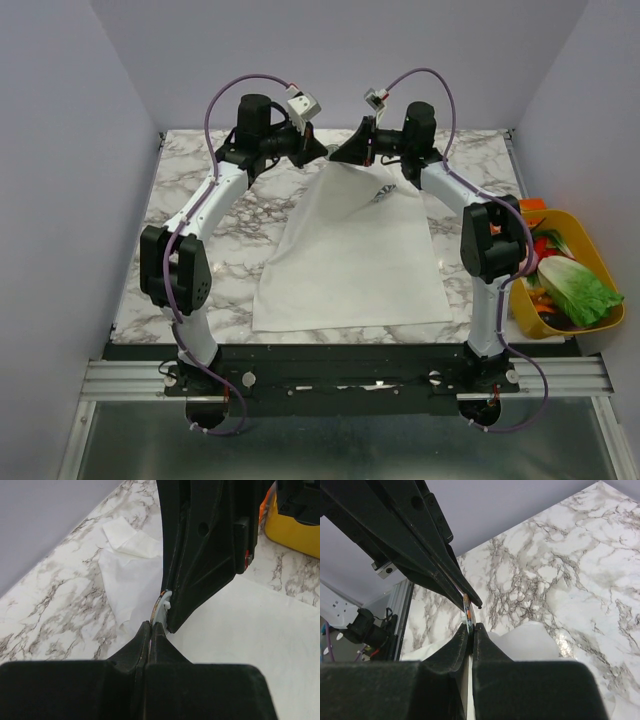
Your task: Pin the brooch onto the clothing
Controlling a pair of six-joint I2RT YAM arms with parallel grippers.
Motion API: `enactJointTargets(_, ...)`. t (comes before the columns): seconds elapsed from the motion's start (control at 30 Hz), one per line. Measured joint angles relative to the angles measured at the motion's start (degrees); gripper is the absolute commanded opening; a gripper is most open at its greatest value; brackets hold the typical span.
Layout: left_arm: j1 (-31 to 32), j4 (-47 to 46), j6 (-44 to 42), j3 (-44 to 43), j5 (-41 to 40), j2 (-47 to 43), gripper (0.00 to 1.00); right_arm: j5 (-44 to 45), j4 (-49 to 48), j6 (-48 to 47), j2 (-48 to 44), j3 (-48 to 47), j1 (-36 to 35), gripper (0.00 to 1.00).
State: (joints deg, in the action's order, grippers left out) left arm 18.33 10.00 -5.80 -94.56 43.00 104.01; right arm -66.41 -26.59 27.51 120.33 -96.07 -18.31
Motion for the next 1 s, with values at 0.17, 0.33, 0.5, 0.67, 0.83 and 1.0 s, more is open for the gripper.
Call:
enactJointTargets(0.17, 0.02, -2.23, 1.57, 2.05, -0.96, -0.63, 0.0, 0.26, -0.85, 0.02, 0.0, 0.87, -0.09, 0.05)
enactJointTargets(0.33, -0.11, -2.95, 3.15, 2.95, -1.55, -0.7, 0.0, 0.35, -3.63, 1.09, 0.0, 2.49, -0.17, 0.07)
enactJointTargets(0.5, -0.33, -3.85, 4.2, 3.13, -1.57, -0.72, 0.0, 0.61, -4.94, 1.73, 0.0, 2.58, -0.26, 0.12)
enactJointTargets(0.67, -0.48, -4.09, 4.98, 3.15, -1.51, -0.74, 0.0, 0.87, -5.7, 2.27, 0.0, 2.73, -0.26, 0.15)
enactJointTargets(0.83, -0.55, -4.15, 5.18, 3.13, -1.46, -0.74, 0.0, 0.94, -5.92, 2.49, 0.0, 2.73, -0.26, 0.17)
enactJointTargets(1.0, -0.59, -4.2, 5.25, 3.13, -1.46, -0.74, 0.0, 0.96, -6.36, 2.75, 0.0, 2.73, -0.26, 0.2)
